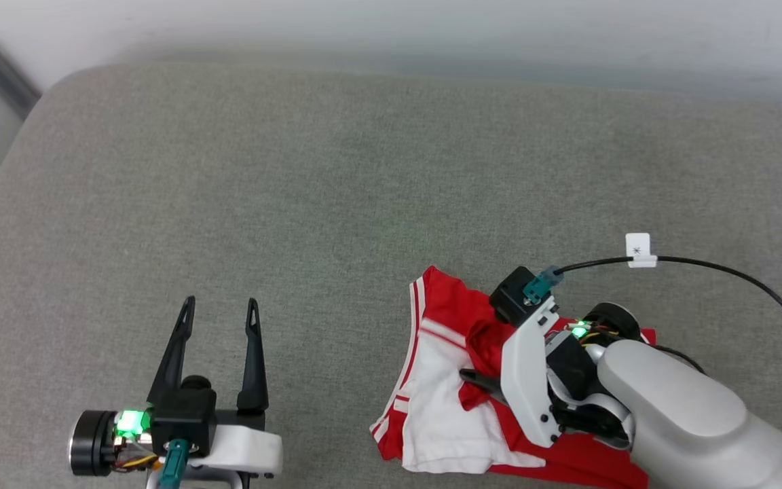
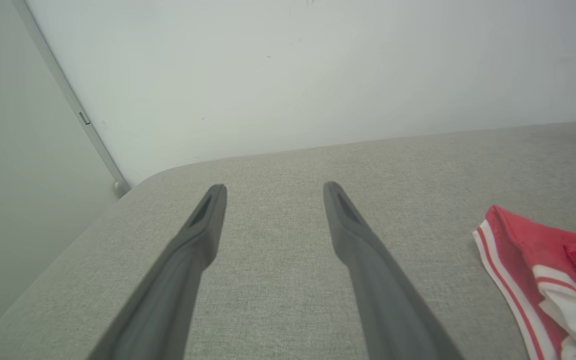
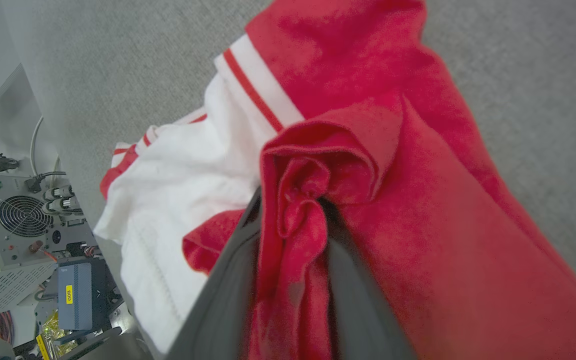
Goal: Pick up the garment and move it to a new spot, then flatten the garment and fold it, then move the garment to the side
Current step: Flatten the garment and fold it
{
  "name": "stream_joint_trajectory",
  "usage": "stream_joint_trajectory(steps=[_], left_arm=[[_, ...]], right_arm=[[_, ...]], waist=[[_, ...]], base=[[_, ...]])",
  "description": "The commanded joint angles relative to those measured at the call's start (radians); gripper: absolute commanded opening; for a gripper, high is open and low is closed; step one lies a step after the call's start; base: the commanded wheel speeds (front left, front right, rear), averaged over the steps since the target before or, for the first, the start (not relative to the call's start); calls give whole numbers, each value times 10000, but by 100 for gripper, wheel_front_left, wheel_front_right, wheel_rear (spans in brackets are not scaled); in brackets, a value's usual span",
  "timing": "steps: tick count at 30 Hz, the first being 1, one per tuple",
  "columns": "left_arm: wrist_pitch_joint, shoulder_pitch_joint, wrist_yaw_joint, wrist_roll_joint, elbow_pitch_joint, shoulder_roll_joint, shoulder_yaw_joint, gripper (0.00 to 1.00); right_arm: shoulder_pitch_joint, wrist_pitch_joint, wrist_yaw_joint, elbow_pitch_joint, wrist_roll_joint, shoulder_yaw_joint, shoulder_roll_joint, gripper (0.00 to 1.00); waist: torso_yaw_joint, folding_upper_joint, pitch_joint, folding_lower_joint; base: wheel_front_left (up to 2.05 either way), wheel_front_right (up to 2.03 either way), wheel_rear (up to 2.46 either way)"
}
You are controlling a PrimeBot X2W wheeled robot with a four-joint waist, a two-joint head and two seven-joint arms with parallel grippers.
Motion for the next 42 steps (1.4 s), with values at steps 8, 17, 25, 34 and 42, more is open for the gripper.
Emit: stream_joint_trajectory(steps=[8, 17, 25, 34, 42], left_arm=[[-22, 611, 7, 47, 53, 137, 169, 100], [-22, 913, -36, 53, -106, 130, 192, 100], [-22, 1233, 40, -8, -255, 120, 328, 100], [-22, 1661, -106, -54, -414, 146, 498, 100], [-22, 1950, -277, -88, -502, 176, 606, 100]], right_arm=[[-143, -2740, -16, -1300, -679, -216, -1362, 100], [1203, -6484, -16, -1468, -3565, -3798, -1502, 100], [3835, -7407, -16, -2352, -6077, -7935, -278, 100], [6879, -7423, -14, -4509, -7323, -10467, 1555, 100], [8324, -7426, -14, -5298, -7540, -11008, 2454, 100]], waist=[[-584, 0, -904, -1], [-1065, 0, -1453, -1], [-1360, 0, -1746, -1], [-1480, 0, -1869, -1], [-1413, 0, -1978, -1]], base=[[0, 0, 0], [0, 0, 0], [0, 0, 0], [0, 0, 0], [0, 0, 0]])
